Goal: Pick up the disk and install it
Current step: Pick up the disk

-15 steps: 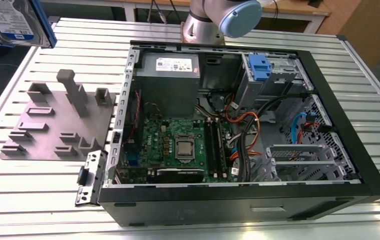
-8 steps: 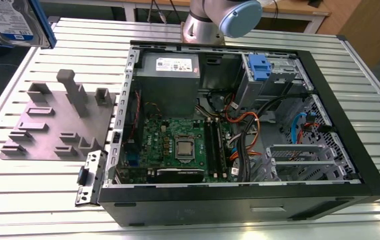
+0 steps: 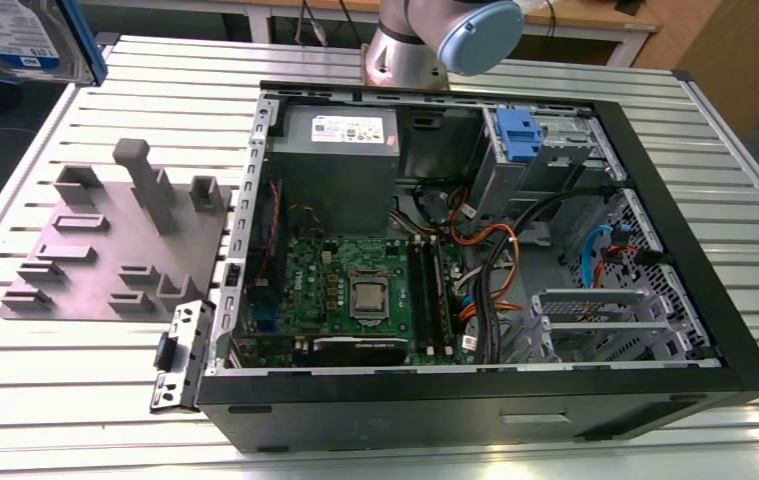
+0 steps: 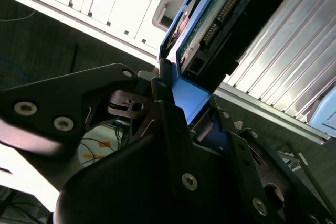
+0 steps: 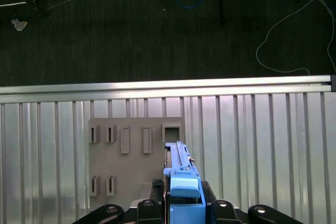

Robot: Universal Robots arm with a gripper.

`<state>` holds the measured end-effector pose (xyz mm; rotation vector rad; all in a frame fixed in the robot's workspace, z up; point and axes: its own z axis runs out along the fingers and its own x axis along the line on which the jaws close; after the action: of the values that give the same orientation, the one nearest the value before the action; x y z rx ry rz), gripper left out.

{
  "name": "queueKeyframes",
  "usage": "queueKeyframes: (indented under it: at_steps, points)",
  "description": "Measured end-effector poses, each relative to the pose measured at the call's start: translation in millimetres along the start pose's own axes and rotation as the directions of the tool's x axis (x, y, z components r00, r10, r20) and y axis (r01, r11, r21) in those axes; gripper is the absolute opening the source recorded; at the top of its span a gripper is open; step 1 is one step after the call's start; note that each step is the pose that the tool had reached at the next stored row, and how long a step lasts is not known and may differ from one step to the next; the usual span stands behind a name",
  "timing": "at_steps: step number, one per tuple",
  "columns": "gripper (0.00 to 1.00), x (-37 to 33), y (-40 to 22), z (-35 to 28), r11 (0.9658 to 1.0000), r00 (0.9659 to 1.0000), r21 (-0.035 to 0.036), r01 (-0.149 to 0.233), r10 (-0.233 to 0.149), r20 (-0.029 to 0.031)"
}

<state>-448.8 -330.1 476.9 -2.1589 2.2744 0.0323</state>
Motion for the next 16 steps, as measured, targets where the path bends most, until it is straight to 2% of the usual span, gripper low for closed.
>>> queueKeyframes:
  at_steps: [4,11,16]
  points:
    - [0.37,1.6,-0.1,-2.0,1.0,1.0,-0.0001,0.0,0.0,-0.0005]
    - [0.37,12.9,-0.7,-2.2,1.0,1.0,0.0,0.0,0.0,-0.0006]
    - [0.37,14.1,-0.7,-2.3,1.0,1.0,0.0,0.0,0.0,-0.0006]
